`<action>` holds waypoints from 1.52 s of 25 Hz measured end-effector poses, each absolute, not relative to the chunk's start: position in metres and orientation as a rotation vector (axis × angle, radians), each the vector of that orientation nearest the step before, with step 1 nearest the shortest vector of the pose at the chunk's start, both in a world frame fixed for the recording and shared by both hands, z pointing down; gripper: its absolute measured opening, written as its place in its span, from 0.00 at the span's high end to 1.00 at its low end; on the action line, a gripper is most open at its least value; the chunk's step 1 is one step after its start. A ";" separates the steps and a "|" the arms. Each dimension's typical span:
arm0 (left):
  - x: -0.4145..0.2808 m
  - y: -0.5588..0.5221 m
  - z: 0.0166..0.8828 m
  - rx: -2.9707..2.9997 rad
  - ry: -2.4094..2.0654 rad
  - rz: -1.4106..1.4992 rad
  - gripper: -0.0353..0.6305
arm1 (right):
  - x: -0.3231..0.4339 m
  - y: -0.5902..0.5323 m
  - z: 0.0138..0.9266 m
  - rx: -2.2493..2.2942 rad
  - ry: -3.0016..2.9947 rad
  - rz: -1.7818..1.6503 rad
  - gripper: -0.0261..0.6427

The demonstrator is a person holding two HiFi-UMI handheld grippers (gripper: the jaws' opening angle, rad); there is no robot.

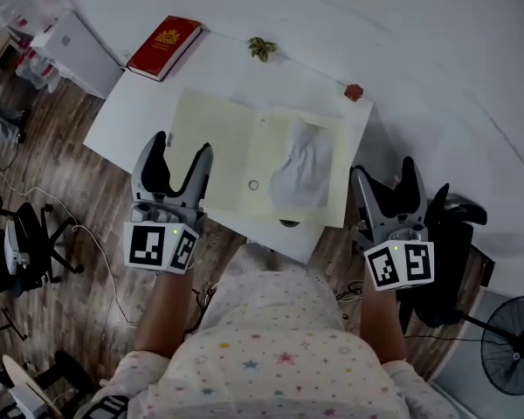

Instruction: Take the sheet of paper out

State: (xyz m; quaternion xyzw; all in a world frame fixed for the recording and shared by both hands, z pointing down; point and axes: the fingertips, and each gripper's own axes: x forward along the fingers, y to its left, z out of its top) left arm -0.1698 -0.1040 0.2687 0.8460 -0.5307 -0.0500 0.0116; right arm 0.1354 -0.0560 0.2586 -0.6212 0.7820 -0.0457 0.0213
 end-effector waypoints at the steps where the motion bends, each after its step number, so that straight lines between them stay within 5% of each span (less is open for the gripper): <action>1: -0.169 -0.106 0.270 2.634 -1.660 -0.150 0.50 | 0.136 -0.060 0.261 -1.919 2.430 -0.150 0.32; 21: -0.118 -0.143 0.310 2.461 -1.802 -0.019 0.50 | 0.176 -0.127 0.299 -1.713 2.600 -0.317 0.32; 38: -0.128 -0.198 0.356 2.462 -1.661 0.052 0.50 | 0.143 -0.167 0.382 -1.849 2.639 -0.565 0.42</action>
